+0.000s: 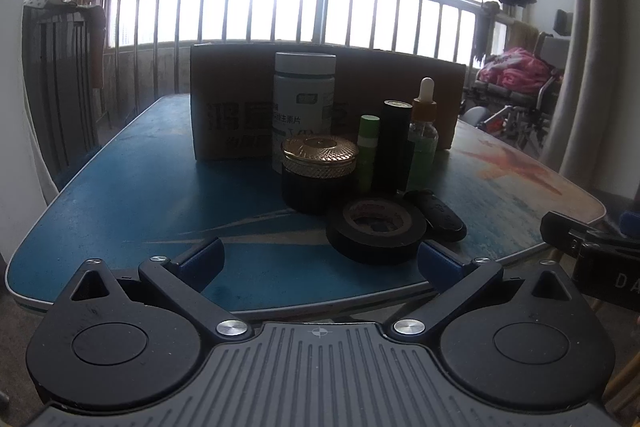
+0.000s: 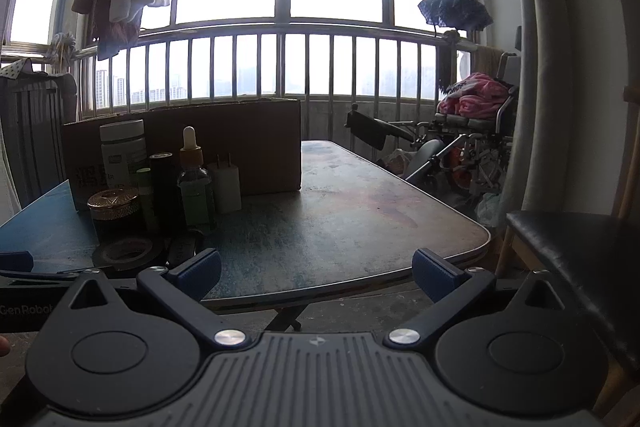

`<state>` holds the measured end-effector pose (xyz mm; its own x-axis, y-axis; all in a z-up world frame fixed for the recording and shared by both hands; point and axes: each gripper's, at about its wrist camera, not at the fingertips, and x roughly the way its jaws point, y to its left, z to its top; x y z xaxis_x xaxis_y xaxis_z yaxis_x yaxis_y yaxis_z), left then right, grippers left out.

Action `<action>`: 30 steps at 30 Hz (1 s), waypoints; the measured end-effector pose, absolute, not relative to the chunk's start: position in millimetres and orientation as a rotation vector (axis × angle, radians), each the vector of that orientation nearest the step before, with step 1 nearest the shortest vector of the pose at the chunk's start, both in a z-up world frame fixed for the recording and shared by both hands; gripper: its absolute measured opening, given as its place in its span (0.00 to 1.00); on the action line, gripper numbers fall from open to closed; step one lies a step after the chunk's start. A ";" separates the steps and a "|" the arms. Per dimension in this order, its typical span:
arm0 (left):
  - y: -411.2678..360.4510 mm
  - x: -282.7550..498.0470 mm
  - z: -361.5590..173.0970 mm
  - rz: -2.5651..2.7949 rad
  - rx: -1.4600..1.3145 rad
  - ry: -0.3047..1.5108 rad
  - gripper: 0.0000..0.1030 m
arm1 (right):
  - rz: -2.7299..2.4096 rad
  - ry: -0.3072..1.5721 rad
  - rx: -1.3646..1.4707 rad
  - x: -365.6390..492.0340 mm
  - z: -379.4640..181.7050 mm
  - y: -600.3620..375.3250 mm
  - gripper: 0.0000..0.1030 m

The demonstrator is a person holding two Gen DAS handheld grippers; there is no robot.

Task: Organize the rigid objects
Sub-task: 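Reach the right tool to the black tape roll and close on it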

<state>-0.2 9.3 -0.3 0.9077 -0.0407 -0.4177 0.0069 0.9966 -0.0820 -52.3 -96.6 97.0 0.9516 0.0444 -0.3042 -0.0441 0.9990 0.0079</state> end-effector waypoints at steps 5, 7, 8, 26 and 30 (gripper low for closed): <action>8.4 -4.9 5.0 -0.106 -0.055 0.402 0.98 | 0.112 0.332 0.039 -46.1 104.0 -100.0 1.00; 6.6 -7.5 8.7 -0.123 -0.010 0.370 0.98 | 0.150 0.350 0.049 -39.9 108.6 -102.7 1.00; 6.2 -6.7 9.8 -0.131 0.008 0.366 0.98 | 0.165 0.355 0.044 -37.4 110.2 -103.4 1.00; 5.6 35.2 -2.2 -0.326 0.050 0.463 0.61 | 0.499 0.581 0.207 18.3 112.8 -106.3 0.71; 13.5 26.2 -0.5 -0.349 0.077 0.470 0.61 | 0.534 0.610 0.196 13.6 115.5 -99.7 0.66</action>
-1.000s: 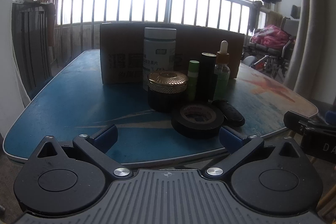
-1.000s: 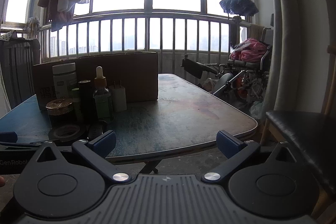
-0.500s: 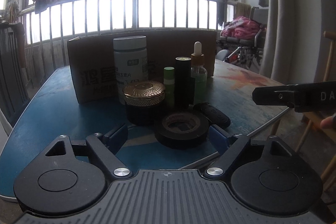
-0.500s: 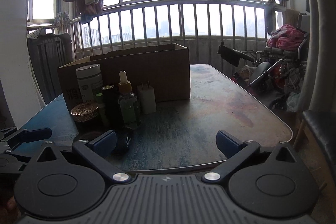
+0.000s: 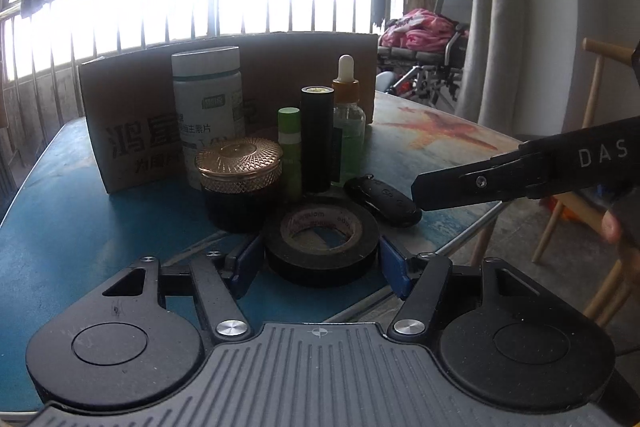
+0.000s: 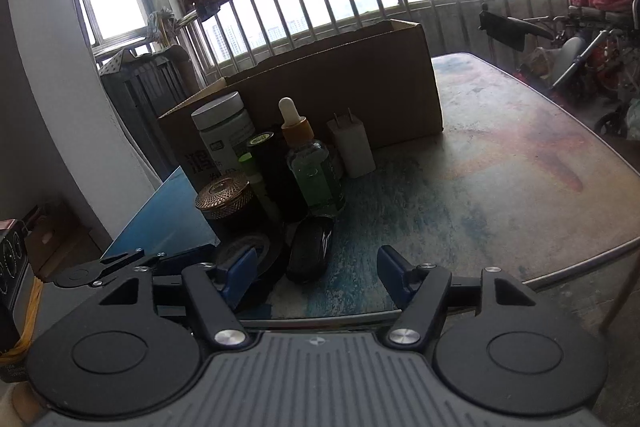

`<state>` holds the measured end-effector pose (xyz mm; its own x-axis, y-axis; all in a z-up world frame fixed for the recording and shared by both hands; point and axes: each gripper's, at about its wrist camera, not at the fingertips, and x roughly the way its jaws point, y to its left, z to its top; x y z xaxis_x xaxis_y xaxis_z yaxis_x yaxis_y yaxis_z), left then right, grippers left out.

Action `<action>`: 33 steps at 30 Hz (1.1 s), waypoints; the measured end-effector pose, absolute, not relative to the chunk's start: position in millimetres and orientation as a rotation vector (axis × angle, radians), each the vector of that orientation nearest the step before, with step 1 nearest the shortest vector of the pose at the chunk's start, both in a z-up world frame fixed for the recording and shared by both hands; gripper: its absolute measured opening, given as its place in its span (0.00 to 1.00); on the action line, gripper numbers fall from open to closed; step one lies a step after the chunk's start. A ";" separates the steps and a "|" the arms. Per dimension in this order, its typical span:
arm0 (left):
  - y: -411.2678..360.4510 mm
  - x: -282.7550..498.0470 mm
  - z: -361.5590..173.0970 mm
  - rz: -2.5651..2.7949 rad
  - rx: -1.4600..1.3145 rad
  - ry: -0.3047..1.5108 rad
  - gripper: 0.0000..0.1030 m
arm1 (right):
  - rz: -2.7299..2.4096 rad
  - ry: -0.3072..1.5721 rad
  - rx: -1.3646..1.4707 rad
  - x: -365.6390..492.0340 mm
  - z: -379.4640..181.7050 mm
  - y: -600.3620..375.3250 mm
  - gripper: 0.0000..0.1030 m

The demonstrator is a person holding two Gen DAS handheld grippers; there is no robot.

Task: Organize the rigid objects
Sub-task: 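Reach the right tool to the black tape roll and close on it, then carry the tape roll with the right tool and lower it into the box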

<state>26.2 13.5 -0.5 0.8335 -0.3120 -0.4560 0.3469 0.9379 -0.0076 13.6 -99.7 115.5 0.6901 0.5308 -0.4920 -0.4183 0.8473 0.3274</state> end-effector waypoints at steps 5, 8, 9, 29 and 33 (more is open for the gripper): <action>23.8 1.9 2.7 -0.283 0.204 0.440 0.61 | 0.572 0.620 0.170 3.4 128.8 -86.7 0.66; 40.7 -2.4 3.6 -0.292 0.174 0.464 0.61 | 0.628 0.623 0.161 0.0 135.2 -72.6 0.65; 47.0 -3.3 2.2 -0.296 0.149 0.464 0.61 | 0.653 0.626 0.160 -0.6 136.7 -66.7 0.65; 70.4 11.2 -3.5 -0.419 0.094 0.439 0.64 | 0.763 0.785 -0.221 27.0 120.4 31.2 0.28; 68.0 10.6 -0.2 -0.426 0.126 0.446 0.64 | 0.725 0.757 -0.267 16.9 119.2 32.8 0.23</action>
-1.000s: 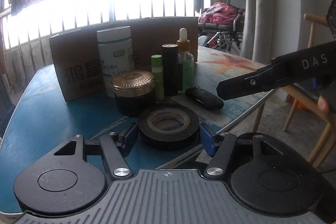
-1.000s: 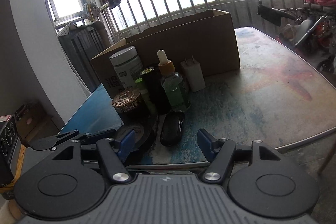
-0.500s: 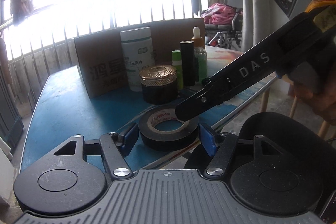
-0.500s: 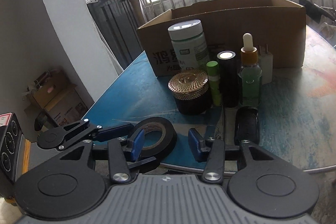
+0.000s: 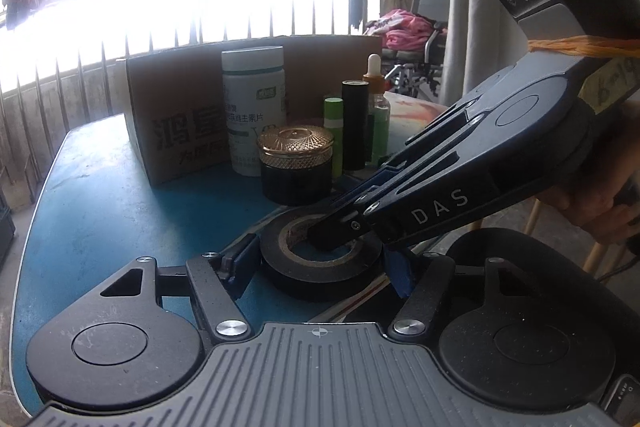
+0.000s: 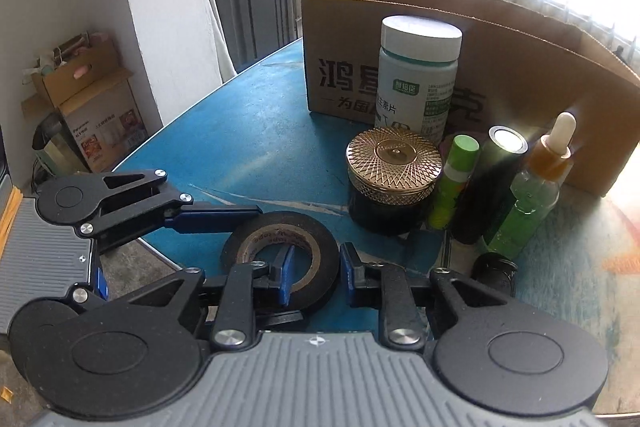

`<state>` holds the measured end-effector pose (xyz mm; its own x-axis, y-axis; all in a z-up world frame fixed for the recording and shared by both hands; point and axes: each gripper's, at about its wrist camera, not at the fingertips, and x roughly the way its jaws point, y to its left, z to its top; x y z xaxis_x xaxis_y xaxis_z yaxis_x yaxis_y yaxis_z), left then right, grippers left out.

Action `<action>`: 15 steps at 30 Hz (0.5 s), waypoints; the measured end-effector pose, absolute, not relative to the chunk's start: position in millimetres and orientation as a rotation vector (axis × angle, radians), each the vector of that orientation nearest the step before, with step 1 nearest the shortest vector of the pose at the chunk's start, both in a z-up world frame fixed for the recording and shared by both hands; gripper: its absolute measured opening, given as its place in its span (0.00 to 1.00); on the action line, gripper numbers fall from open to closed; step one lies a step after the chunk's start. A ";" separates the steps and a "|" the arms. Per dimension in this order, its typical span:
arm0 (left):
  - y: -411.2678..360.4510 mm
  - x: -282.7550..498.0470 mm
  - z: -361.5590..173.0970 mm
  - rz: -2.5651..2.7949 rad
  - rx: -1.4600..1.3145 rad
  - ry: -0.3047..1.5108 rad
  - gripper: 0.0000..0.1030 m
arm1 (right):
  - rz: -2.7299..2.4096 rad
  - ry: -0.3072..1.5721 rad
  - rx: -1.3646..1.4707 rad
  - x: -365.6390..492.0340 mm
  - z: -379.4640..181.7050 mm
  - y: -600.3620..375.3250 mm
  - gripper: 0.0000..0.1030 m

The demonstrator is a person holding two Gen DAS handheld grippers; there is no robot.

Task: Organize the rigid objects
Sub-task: 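Carry the tape roll with the right tool and lower it into the box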

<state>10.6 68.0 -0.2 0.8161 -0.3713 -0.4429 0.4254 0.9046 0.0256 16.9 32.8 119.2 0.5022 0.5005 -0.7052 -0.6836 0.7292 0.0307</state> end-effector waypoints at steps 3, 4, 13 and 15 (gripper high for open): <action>65.7 3.9 6.0 -0.429 0.148 0.429 0.64 | 0.729 0.733 -0.219 9.9 120.8 23.0 0.20; 66.3 1.9 11.0 -0.435 0.143 0.424 0.63 | 0.733 0.723 -0.207 6.3 123.5 18.7 0.20; 63.7 23.1 118.6 -0.472 0.258 0.292 0.64 | 0.775 0.510 -0.302 -3.2 227.1 10.2 0.20; 68.6 48.6 142.0 -0.470 0.269 0.279 0.64 | 0.789 0.497 -0.277 23.8 254.8 14.6 0.20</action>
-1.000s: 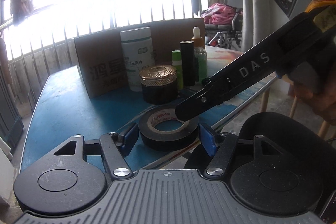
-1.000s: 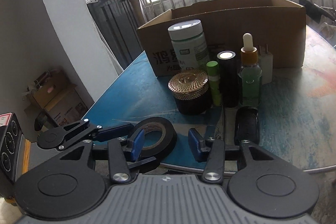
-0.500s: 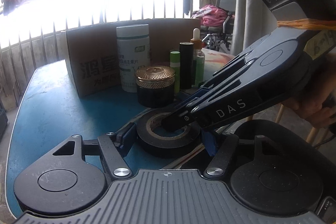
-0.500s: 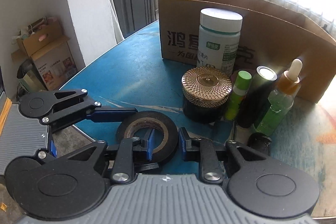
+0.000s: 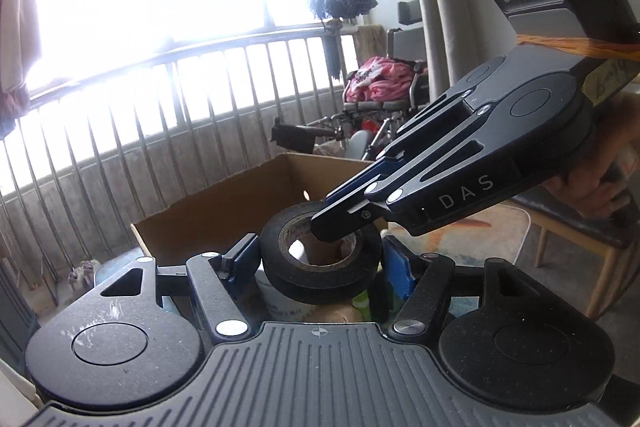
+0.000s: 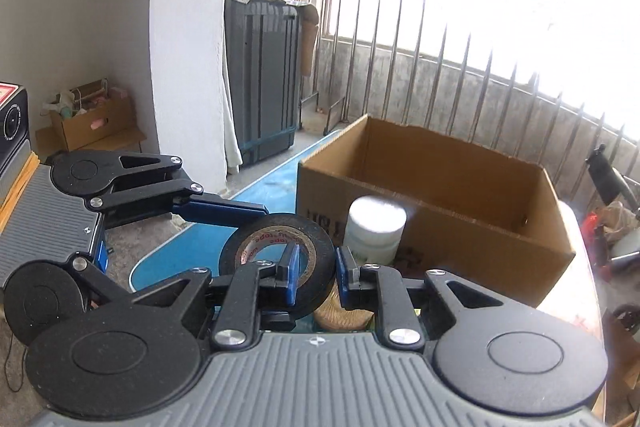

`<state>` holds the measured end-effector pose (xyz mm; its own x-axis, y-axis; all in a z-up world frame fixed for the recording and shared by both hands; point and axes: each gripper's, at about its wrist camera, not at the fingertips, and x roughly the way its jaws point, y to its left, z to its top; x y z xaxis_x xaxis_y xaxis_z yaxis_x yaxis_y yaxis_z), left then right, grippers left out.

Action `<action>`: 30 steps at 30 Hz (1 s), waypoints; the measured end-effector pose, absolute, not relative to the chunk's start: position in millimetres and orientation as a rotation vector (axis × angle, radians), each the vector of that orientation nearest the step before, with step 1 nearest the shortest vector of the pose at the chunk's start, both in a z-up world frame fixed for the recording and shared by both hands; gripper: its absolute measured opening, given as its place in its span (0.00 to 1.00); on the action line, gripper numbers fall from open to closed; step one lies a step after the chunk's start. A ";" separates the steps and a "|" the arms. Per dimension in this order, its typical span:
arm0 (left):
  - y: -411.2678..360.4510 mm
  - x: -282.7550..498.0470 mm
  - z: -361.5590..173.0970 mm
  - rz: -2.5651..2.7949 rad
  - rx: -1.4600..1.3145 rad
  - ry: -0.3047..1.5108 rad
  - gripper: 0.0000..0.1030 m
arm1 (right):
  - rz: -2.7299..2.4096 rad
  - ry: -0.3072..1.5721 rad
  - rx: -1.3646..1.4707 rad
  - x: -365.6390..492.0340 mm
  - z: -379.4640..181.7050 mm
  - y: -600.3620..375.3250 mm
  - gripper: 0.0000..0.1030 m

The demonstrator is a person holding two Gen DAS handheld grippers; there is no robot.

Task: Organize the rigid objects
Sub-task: 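Carry the tape roll with the right tool and lower it into the box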

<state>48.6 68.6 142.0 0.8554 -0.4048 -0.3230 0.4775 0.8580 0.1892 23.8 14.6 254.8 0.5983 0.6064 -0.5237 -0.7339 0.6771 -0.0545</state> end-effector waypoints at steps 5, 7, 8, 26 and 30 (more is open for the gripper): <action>77.0 142.7 180.5 -0.458 0.372 0.319 0.64 | 0.807 0.535 -0.251 105.1 291.1 41.6 0.20; 79.6 182.6 182.8 -0.450 0.415 0.369 0.64 | 0.814 0.564 -0.269 141.4 292.3 60.8 0.20; 81.0 200.1 181.4 -0.453 0.436 0.402 0.64 | 0.814 0.587 -0.262 158.5 289.3 69.4 0.20; 98.4 381.4 81.3 -0.422 0.739 0.910 0.68 | 0.831 1.084 -0.156 337.8 142.3 154.3 0.18; 92.2 372.3 78.0 -0.415 0.910 0.893 0.79 | 0.811 1.166 -0.049 347.9 131.4 159.0 0.18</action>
